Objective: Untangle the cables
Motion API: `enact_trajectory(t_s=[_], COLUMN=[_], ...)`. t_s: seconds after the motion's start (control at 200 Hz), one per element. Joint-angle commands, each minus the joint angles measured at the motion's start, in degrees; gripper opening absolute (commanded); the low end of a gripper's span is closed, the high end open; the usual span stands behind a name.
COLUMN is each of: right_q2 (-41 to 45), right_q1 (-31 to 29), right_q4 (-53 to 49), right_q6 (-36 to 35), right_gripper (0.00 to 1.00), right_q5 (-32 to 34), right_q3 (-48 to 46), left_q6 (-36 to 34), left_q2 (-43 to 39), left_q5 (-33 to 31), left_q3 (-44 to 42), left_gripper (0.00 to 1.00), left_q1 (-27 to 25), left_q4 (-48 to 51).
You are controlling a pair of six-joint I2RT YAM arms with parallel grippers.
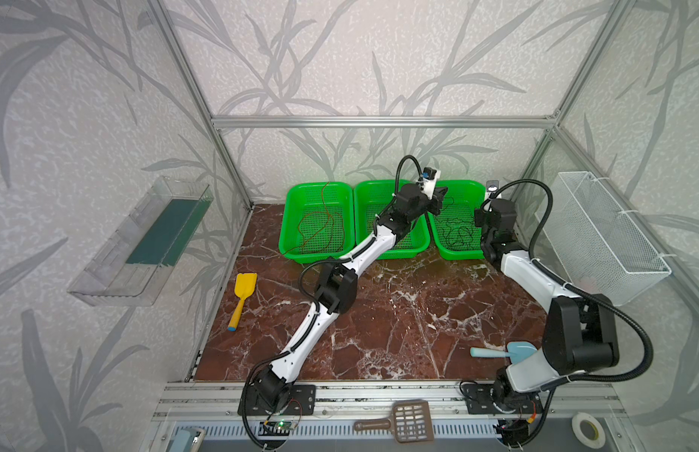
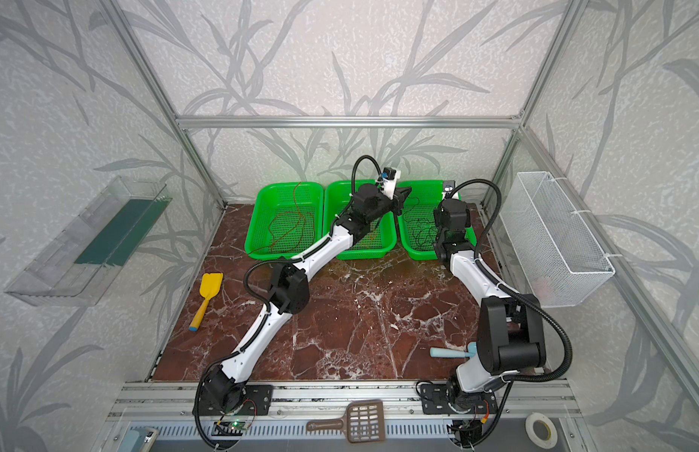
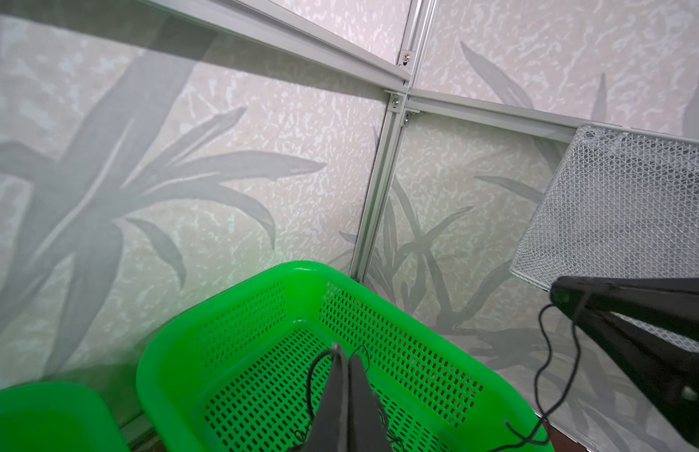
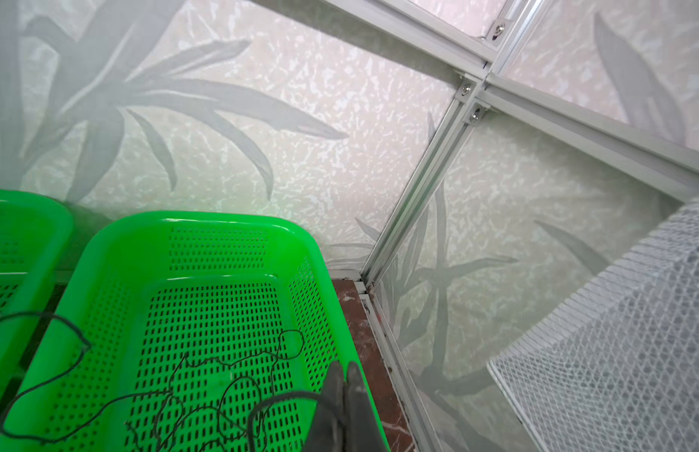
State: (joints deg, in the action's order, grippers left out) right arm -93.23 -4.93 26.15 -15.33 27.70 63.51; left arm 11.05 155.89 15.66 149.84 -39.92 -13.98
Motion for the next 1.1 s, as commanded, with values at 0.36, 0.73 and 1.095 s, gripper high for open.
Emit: enact_trajectory(t_s=[0.36,0.73,1.095], right_q2=[-12.3,-4.9,-2.2], right_q1=[1.0,4.2,1.4], right_q4=[-1.2,-34.6,-45.6], right_q6=[1.0,13.8,15.6], right_gripper=[0.64,0.99,0.99], right_q5=[3.6,-10.7,-20.0], right_q3=[8.3,16.8,13.6], left_q6=[-4.4,-9.5,-11.0], left_q2=[6.5,-11.6,-50.2], left_q5=[-5.9,-6.9,-9.7], left_q3=[2.8,-13.1,-63.6], left_gripper=[0.48,0.83,0.84], left_q1=[-3.3,-2.7,2.0], left_q4=[2.4,11.4,0.2])
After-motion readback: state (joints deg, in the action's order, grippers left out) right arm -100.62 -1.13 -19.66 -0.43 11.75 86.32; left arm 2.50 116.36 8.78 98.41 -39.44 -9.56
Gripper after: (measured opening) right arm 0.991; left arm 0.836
